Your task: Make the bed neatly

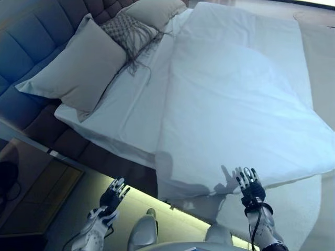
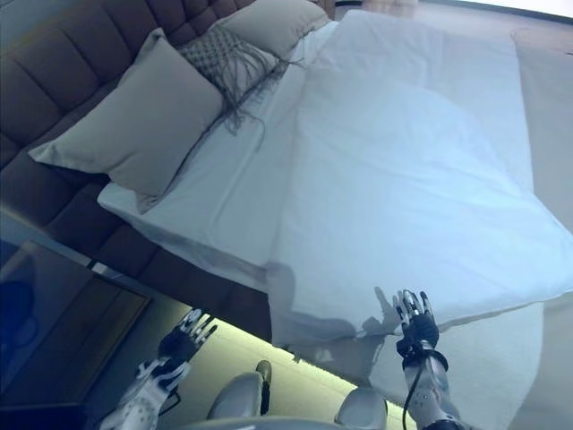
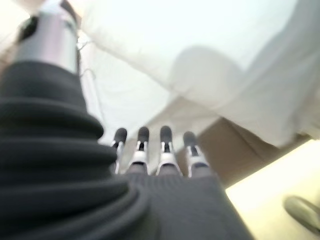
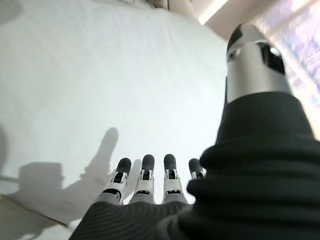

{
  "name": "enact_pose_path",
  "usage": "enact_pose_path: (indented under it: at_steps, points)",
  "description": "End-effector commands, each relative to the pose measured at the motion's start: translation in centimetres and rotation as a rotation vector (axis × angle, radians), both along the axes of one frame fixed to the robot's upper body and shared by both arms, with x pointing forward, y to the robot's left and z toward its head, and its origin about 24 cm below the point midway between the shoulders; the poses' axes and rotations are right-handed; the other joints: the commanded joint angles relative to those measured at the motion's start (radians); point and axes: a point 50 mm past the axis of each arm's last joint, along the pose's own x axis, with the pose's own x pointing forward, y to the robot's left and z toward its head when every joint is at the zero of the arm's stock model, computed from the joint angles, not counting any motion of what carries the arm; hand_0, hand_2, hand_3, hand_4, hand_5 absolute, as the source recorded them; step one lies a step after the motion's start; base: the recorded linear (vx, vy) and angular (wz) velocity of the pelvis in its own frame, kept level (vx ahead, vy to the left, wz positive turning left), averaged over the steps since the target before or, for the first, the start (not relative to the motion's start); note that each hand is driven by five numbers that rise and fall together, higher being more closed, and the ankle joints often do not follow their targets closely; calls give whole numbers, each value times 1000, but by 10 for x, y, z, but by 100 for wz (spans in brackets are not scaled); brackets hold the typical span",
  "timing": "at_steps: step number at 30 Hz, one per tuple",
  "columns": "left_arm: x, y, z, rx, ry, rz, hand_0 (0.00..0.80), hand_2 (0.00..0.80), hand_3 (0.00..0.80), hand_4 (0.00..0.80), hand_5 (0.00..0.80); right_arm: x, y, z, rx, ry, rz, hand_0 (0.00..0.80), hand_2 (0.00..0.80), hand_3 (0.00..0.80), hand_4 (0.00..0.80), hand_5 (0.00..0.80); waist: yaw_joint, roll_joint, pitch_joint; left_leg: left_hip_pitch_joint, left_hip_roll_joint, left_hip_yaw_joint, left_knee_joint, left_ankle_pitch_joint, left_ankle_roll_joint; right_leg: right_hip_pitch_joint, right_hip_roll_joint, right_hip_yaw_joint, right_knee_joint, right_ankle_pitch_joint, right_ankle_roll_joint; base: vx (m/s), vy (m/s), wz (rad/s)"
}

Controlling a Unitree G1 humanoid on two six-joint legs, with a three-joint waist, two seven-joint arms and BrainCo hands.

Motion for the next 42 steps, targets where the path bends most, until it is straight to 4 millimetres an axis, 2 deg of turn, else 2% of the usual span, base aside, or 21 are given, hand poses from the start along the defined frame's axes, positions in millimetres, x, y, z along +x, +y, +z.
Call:
enact_pose_path:
  at_steps: [1,2,4,6,9,12,14,15,17,19,21,22,23,24,26,27,30,33,36,39,42]
  points:
    - [7,11,18,58,-77,1,0,0,0,0,0,11,-15,16,-11,-92,-71,0,0,0,0,0,27,19,-3,74,69,-55,-87,73,-24,-1,-72,52,-1,142,73,136,64,-50]
    - [5,15,18,69,-65,14,0,0,0,0,0,10,-9,12,3,-75,-58,0,0,0,0,0,25,17,-9,92,61,-45,-103,71,-14,-6,-78,61,-4,156,78,60,50,-52]
    - [5,24,20,83,-72,34,0,0,0,0,0,8,0,7,32,-58,-29,0,0,0,0,0,27,18,-18,108,61,-24,-121,73,-4,-23,-71,52,39,140,79,-23,56,-38]
    - [5,30,24,92,-85,54,0,0,0,0,0,2,8,-1,77,-37,-18,0,0,0,0,0,41,23,-40,106,77,-5,-142,95,8,-25,-38,20,113,67,69,-61,6,-34]
    - [5,26,23,88,-93,64,0,0,0,0,0,-5,7,-7,61,8,-38,0,0,0,0,0,51,20,-49,84,97,-1,-145,123,-14,11,-13,-18,47,71,58,-24,-101,-28]
    - [14,20,25,83,-127,51,0,0,0,0,0,2,-13,0,15,-2,-90,0,0,0,0,0,37,39,-16,6,177,28,-89,162,-60,-13,13,-30,61,47,43,-170,-22,-8]
    - [24,11,29,68,-158,1,0,0,0,0,0,5,-39,4,-20,-9,-147,0,0,0,0,0,24,46,15,-40,208,45,0,171,-87,-7,13,-43,72,34,33,-126,31,7]
    - [26,7,31,67,-156,-25,0,0,0,0,0,5,-53,7,-37,-1,-182,0,0,0,0,0,22,44,27,-59,211,37,50,158,-93,1,5,-43,83,27,31,15,68,37]
    - [23,4,28,58,-129,-46,0,0,0,0,0,-3,-65,4,-44,25,-219,0,0,0,0,0,29,46,27,-33,191,26,29,117,-67,5,-8,-26,136,2,42,161,110,48]
    - [19,10,28,82,-112,-70,0,0,0,0,0,-23,-80,-2,-44,60,-264,0,0,0,0,0,35,30,26,-28,158,15,55,92,-51,17,-27,-12,187,-8,51,268,41,16]
    - [19,18,28,102,-96,-70,0,0,0,0,0,-41,-97,-9,-19,85,-325,0,0,0,0,0,31,5,33,-22,135,1,87,61,-38,-22,-61,12,211,59,61,187,-117,-2]
    - [24,20,32,114,-119,-63,0,0,0,0,0,-38,-101,-8,5,67,-347,0,0,0,0,0,30,-5,45,-39,137,-17,103,51,-44,-56,-74,38,178,95,70,-175,-328,-7]
    - [40,25,46,146,-192,-58,0,0,0,0,0,-29,-111,-3,59,7,-394,0,0,0,0,0,27,-16,78,-85,145,-51,115,42,-58,-106,-70,84,119,141,85,-399,-400,-21]
    - [52,29,57,172,-244,-48,0,0,0,0,0,-22,-119,2,99,-37,-419,0,0,0,0,0,26,-21,102,-122,157,-74,128,35,-61,-145,-59,112,93,163,89,-488,-383,-20]
    - [70,34,74,202,-304,-22,0,0,0,0,0,-12,-124,6,170,-79,-464,0,0,0,0,0,33,-29,138,-196,194,-82,148,43,-73,-197,-32,100,93,157,91,-360,-277,12]
    - [77,37,81,209,-329,-16,0,0,0,0,0,-8,-123,6,222,-96,-488,0,0,0,0,0,32,-32,155,-230,216,-88,152,58,-91,-214,-17,86,94,149,92,-252,-239,15]
    - [94,29,96,207,-391,-24,0,0,0,0,0,-5,-119,5,305,-196,-505,0,0,0,0,0,29,-27,193,-296,251,-96,119,122,-127,-242,3,42,78,149,91,-166,-153,-31]
    - [99,22,99,183,-419,-41,0,0,0,0,0,8,-117,13,362,-326,-446,0,0,0,0,0,38,-17,212,-336,245,-109,94,143,-133,-283,-7,19,98,139,92,-91,-45,13]
    - [93,24,93,177,-405,-38,0,0,0,0,0,24,-121,30,368,-422,-356,0,0,0,0,0,50,-2,227,-363,243,-116,93,153,-136,-330,-17,16,137,119,92,-32,24,-2]
    - [86,27,89,141,-395,-25,0,0,0,0,0,29,-133,43,356,-482,-333,0,0,0,0,0,62,16,228,-366,235,-112,91,141,-136,-356,-31,26,163,97,92,46,70,0]
    - [80,33,86,118,-382,-13,0,0,0,0,0,27,-146,51,344,-502,-345,0,0,0,0,0,85,34,231,-387,220,-127,95,137,-133,-393,-45,40,210,74,92,46,26,9]
